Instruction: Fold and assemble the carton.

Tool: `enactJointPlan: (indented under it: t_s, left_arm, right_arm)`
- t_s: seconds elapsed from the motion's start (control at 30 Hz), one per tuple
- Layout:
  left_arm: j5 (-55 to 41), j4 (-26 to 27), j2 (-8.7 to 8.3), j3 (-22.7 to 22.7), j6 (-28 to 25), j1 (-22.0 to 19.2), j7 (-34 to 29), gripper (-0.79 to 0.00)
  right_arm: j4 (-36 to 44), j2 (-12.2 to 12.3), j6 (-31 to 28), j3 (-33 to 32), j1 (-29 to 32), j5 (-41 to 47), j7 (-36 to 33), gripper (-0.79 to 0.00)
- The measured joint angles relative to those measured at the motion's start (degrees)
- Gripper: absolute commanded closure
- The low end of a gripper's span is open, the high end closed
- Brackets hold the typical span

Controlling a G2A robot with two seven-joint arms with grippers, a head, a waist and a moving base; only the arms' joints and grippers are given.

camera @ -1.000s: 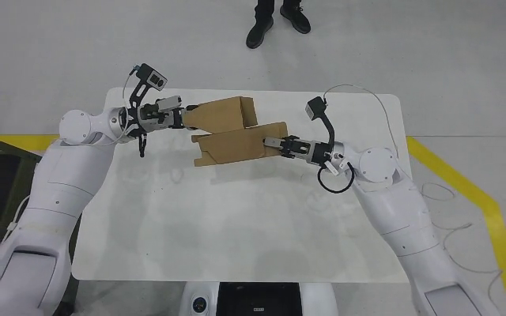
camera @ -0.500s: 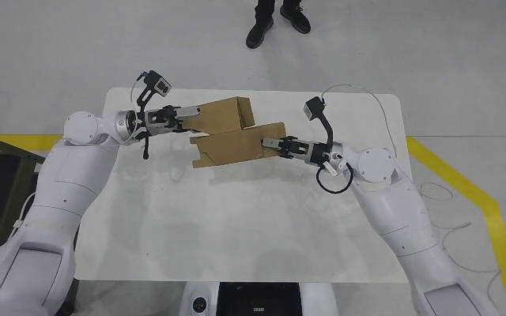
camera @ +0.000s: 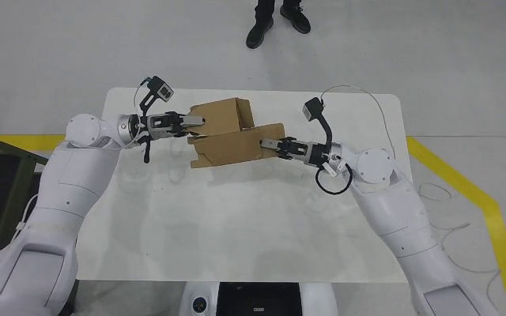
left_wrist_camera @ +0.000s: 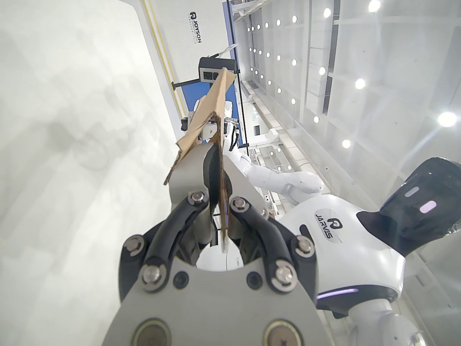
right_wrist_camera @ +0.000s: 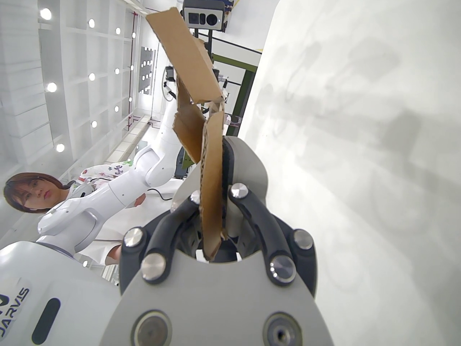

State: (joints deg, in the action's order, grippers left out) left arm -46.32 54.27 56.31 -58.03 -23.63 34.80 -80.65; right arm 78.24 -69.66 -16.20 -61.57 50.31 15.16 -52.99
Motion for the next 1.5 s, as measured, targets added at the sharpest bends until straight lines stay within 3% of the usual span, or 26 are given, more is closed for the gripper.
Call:
enactJointPlan:
  t_s: [0.03, 0.2, 0.5, 0.7, 0.87, 1.17, 1.27, 1.5]
  left_arm:
    - [0.0, 0.0, 0.03, -0.1, 0.1, 0.1, -0.1, 0.0]
    - [1.2, 0.1, 0.0, -1.0, -0.6, -0.1, 0.6, 0.0]
    - [13.0, 3.7, -1.21, -1.8, -4.3, -0.4, 4.3, 0.0]
    - [18.4, 5.2, -1.87, -0.8, -7.6, 0.2, 7.6, 0.0]
    - [17.6, 6.1, -1.98, 0.3, -8.2, 0.3, 8.2, 0.0]
    - [13.6, 9.2, -2.0, 2.0, -7.5, 0.2, 7.5, 0.0]
    - [12.7, 10.5, -2.16, 2.3, -7.0, 0.4, 7.0, 0.0]
    - [11.7, 12.4, -2.47, 3.1, -6.6, 1.0, 6.6, 0.0]
  right_arm:
    - [0.0, 0.0, 0.0, 0.0, 0.1, 0.1, 0.0, -0.785]
    - [-0.2, 0.3, 0.7, -1.2, 0.3, -0.9, 1.1, -0.785]
    - [2.6, 1.4, 0.0, -5.5, 1.1, -1.6, -0.4, -0.785]
    - [4.5, 1.0, -1.5, -4.5, 0.3, 0.3, 1.0, -0.785]
    - [4.7, 0.2, -2.8, -1.7, -0.9, 3.8, 1.5, -0.785]
    - [0.8, -1.3, -5.1, 3.3, -4.3, 4.8, 1.4, -0.683]
    - [-0.6, -1.6, -5.6, 3.8, -5.0, 4.6, 1.4, -0.594]
    - [-3.0, -2.0, -6.4, 4.8, -6.6, 3.7, 1.1, -0.588]
